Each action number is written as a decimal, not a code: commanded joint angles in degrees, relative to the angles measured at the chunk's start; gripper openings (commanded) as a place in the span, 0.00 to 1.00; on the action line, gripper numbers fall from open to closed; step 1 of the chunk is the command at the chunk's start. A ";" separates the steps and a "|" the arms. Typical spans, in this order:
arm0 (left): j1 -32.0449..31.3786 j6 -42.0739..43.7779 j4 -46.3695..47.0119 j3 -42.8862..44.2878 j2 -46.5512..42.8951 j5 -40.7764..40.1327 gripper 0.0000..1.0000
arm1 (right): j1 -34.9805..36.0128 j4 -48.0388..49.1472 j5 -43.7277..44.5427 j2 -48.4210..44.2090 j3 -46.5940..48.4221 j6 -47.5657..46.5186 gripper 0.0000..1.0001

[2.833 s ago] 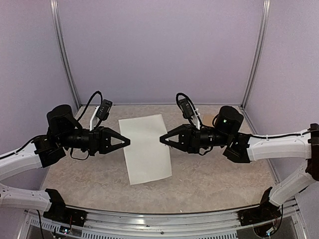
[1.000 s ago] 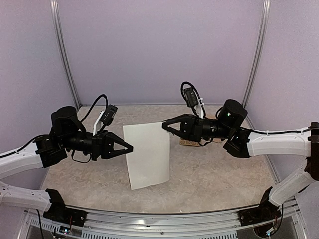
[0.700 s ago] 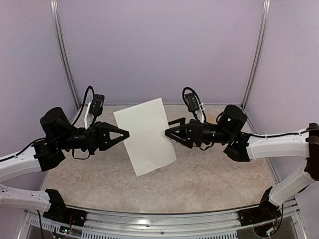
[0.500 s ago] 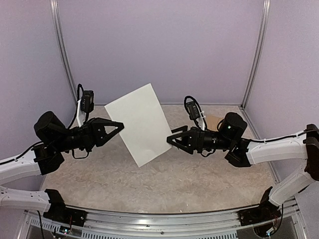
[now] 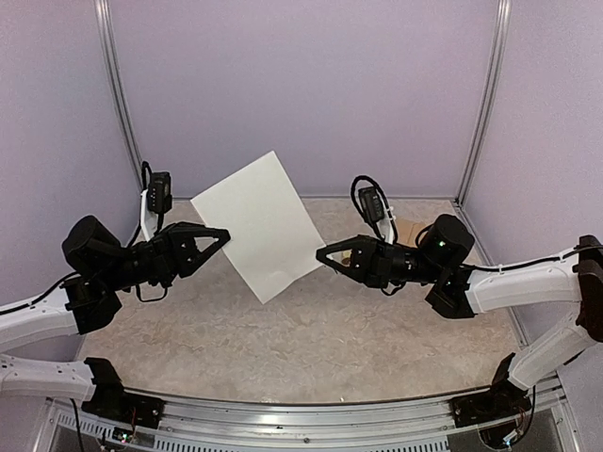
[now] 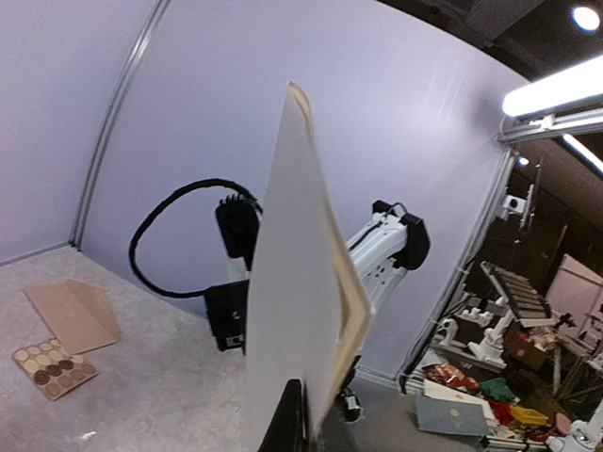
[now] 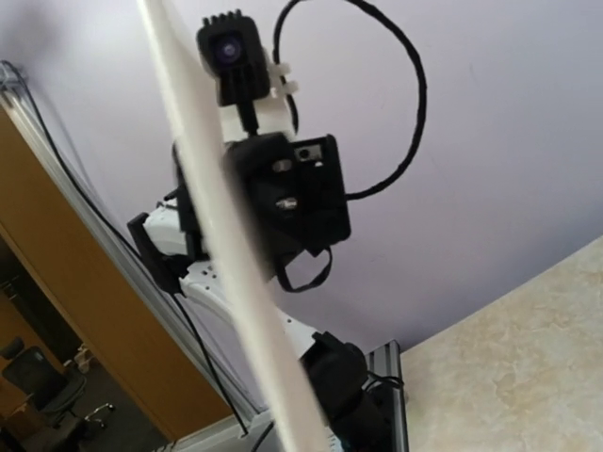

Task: Place the letter into the envelope and seal it

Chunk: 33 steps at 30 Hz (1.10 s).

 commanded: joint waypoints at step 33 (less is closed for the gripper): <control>-9.72 39.75 -68.99 32.34 18.40 -1.31 0.58 | 8.43 -97.40 -6.88 0.20 30.94 -44.73 0.00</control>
